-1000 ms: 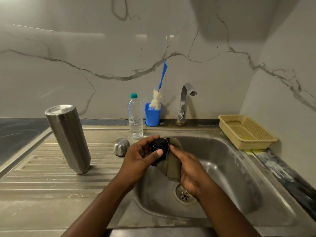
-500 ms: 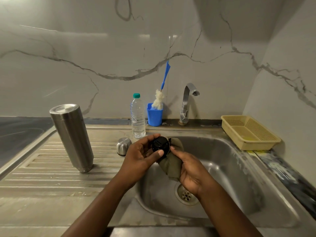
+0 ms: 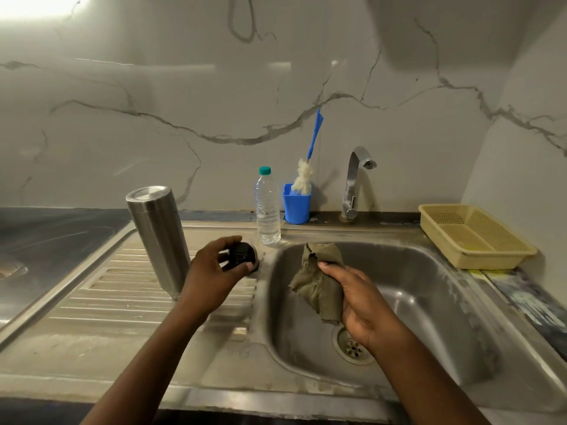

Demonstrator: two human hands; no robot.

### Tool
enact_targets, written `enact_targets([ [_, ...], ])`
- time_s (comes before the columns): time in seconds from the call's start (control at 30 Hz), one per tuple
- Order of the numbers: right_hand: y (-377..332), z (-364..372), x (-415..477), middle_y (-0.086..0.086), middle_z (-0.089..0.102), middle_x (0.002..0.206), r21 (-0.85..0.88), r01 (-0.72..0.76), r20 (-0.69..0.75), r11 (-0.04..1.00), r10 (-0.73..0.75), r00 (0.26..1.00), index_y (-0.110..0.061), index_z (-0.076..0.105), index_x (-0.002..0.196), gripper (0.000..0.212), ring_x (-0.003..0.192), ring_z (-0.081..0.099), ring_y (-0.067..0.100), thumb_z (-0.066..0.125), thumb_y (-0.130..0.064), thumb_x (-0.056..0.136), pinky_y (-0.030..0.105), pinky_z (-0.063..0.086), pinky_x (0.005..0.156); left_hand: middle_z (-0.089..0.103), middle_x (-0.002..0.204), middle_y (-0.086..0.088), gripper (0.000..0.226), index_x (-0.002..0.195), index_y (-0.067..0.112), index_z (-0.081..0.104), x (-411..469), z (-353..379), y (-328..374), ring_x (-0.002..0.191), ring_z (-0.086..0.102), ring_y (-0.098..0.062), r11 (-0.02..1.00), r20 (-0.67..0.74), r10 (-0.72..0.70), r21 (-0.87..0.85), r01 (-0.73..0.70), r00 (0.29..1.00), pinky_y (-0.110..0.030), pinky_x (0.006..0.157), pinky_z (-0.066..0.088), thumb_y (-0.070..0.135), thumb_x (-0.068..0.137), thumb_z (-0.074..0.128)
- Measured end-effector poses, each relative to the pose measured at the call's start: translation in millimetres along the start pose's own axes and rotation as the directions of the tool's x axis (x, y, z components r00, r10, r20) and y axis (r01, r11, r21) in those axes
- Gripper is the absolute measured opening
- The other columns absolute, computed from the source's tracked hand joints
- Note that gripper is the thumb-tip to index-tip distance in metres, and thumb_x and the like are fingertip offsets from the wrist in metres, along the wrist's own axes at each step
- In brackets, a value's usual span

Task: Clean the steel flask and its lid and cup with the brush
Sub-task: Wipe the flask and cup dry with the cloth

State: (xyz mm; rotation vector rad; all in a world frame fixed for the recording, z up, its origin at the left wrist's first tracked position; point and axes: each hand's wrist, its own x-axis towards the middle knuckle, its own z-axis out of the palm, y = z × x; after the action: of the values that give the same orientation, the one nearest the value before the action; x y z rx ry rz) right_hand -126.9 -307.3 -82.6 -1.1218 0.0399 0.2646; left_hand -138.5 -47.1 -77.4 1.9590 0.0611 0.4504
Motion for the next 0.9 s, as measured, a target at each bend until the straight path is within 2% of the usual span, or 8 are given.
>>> enact_targets([
  [0.1,0.5,0.3,-1.0,0.022,0.077,0.107,-0.010,0.003,0.000,1.000,-0.003,1.000,0.000,0.072,0.117,0.025,0.091,0.076,0.029,0.065,-0.014,0.098,0.039,0.061,0.079,0.071,0.127,0.005,0.057,0.136,0.025,0.067,-4.6,-5.5,-17.7,0.115,0.067,-0.014,0.992,-0.001,-0.055,0.117,0.055,0.998,-0.031,0.099,0.054,0.016,0.083,0.088],
  [0.2,0.7,0.3,-0.9,0.022,0.077,0.107,-0.006,0.000,-0.019,1.000,-0.001,1.000,-0.001,0.073,0.117,0.024,0.094,0.076,0.032,0.065,-0.014,0.098,0.044,0.059,0.087,0.071,0.124,0.001,0.056,0.137,0.020,0.065,-5.8,-9.4,-25.2,0.112,0.067,-0.015,0.983,-0.012,-0.093,0.157,0.093,0.996,-0.033,0.099,0.054,0.014,0.085,0.086],
  [0.43,0.9,1.2,-1.8,0.024,0.077,0.105,0.014,-0.011,-0.021,1.000,0.011,1.000,0.001,0.072,0.117,0.023,0.090,0.076,0.032,0.064,-0.011,0.098,0.039,0.063,0.076,0.071,0.111,-0.002,0.051,0.130,0.014,0.066,-6.2,-11.4,-27.7,0.087,0.066,-0.004,0.957,-0.092,-0.159,0.228,0.177,0.983,-0.025,0.078,0.053,0.013,0.084,0.087],
  [0.57,1.4,1.5,-1.3,0.026,0.076,0.106,0.023,-0.015,-0.018,1.000,0.016,1.000,0.003,0.071,0.117,0.024,0.092,0.076,0.034,0.064,-0.010,0.098,0.038,0.063,0.073,0.073,0.116,-0.004,0.056,0.136,0.012,0.065,-5.3,-11.8,-27.7,0.098,0.070,-0.019,0.938,-0.103,-0.174,0.284,0.197,0.979,-0.030,0.090,0.053,0.018,0.084,0.087],
  [0.63,2.0,0.4,-0.5,0.026,0.076,0.107,0.024,-0.021,-0.010,1.000,0.021,1.000,0.003,0.071,0.119,0.026,0.099,0.075,0.039,0.064,-0.011,0.098,0.039,0.063,0.076,0.070,0.132,-0.009,0.065,0.145,0.010,0.060,-5.3,-11.0,-24.1,0.117,0.068,-0.024,0.918,-0.075,-0.153,0.357,0.170,0.985,-0.028,0.099,0.048,0.021,0.085,0.085],
  [0.7,2.2,-0.4,-0.2,0.026,0.076,0.107,0.028,-0.023,-0.007,0.999,0.023,1.000,0.003,0.071,0.119,0.026,0.096,0.075,0.038,0.064,-0.011,0.098,0.039,0.063,0.075,0.061,0.148,-0.008,0.073,0.152,0.010,0.053,-6.8,-8.8,-15.7,0.131,0.061,-0.023,0.899,-0.045,-0.096,0.426,0.106,0.994,-0.027,0.107,0.042,0.023,0.087,0.083],
  [0.83,1.6,-0.2,-0.8,0.024,0.077,0.105,0.022,-0.026,-0.004,0.999,0.026,1.000,0.002,0.072,0.116,0.023,0.087,0.076,0.031,0.065,-0.011,0.097,0.038,0.063,0.073,0.052,0.156,-0.003,0.074,0.154,0.016,0.051,1.4,0.4,6.2,0.109,0.063,-0.013,0.849,0.036,0.039,0.526,-0.052,0.999,-0.028,0.099,0.046,0.029,0.088,0.081],
  [0.9,1.7,0.7,-0.8,0.024,0.077,0.105,0.019,-0.028,-0.004,0.999,0.028,1.000,0.001,0.072,0.116,0.023,0.087,0.076,0.032,0.065,-0.011,0.097,0.039,0.062,0.075,0.053,0.155,-0.006,0.071,0.153,0.014,0.052,13.0,7.6,16.5,0.122,0.063,-0.024,0.807,0.077,0.075,0.581,-0.106,0.994,-0.035,0.102,0.048,0.031,0.089,0.078],
])
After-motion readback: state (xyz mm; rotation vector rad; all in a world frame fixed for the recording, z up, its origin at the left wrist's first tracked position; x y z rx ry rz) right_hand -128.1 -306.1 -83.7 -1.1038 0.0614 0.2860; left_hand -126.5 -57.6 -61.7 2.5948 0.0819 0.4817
